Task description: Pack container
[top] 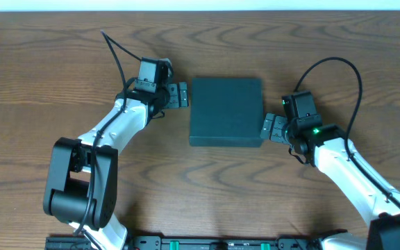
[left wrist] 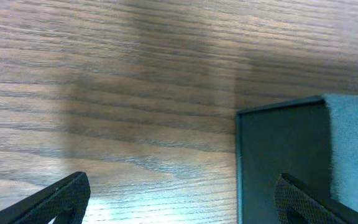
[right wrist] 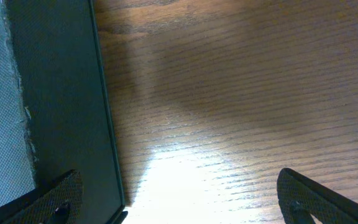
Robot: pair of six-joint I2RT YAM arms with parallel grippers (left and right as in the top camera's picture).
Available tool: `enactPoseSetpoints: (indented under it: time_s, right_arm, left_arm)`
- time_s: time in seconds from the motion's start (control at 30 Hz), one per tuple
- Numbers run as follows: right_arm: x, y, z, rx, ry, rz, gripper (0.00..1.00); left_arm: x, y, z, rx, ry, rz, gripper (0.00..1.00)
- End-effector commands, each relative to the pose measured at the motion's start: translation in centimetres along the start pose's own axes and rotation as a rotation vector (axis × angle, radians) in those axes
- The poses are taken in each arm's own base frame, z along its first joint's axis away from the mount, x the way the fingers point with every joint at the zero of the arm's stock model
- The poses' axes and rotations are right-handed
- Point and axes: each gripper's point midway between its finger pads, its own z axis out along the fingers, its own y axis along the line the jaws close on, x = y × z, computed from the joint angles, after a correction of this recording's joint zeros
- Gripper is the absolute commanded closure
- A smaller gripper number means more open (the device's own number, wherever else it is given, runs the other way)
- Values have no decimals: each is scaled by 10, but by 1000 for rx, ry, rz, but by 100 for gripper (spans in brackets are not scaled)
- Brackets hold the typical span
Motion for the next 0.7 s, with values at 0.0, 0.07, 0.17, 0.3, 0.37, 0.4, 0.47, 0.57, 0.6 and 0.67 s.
enactPoseSetpoints:
  time_s: [0.0, 0.07, 0.17, 0.3, 0.37, 0.4, 0.47, 0.57, 0.6, 0.67]
  right_arm:
    - [7, 7, 2, -33, 24, 20, 2]
    - [8, 9, 2, -41, 29, 21, 1]
    - [10, 13, 2, -65, 43, 27, 1]
    - [11, 14, 1, -69, 50, 42, 1]
    - [12, 15, 1, -74, 54, 42, 1]
    - [12, 15, 1, -74, 53, 42, 1]
    - [11, 13, 1, -66, 48, 42, 1]
    - [9, 9, 2, -45, 36, 41, 1]
    - [6, 7, 1, -29, 20, 42, 1]
    - [-1, 5, -4, -18, -11, 38, 1]
  left_arm:
    - [-6, -8, 2, 42, -5, 24, 4]
    - [-5, -10, 2, 47, -5, 25, 4]
    - [-5, -17, 2, 68, -4, 35, 4]
    - [-3, -26, 2, 80, -6, 52, 4]
    - [-3, -29, 3, 83, -8, 58, 4]
    - [-3, -29, 3, 81, -10, 60, 4]
    - [-4, -27, 3, 71, -13, 59, 4]
    - [-6, -21, 3, 36, -24, 62, 4]
    - [-12, -16, 0, 8, -42, 60, 4]
    - [-22, -14, -11, -10, -71, 73, 4]
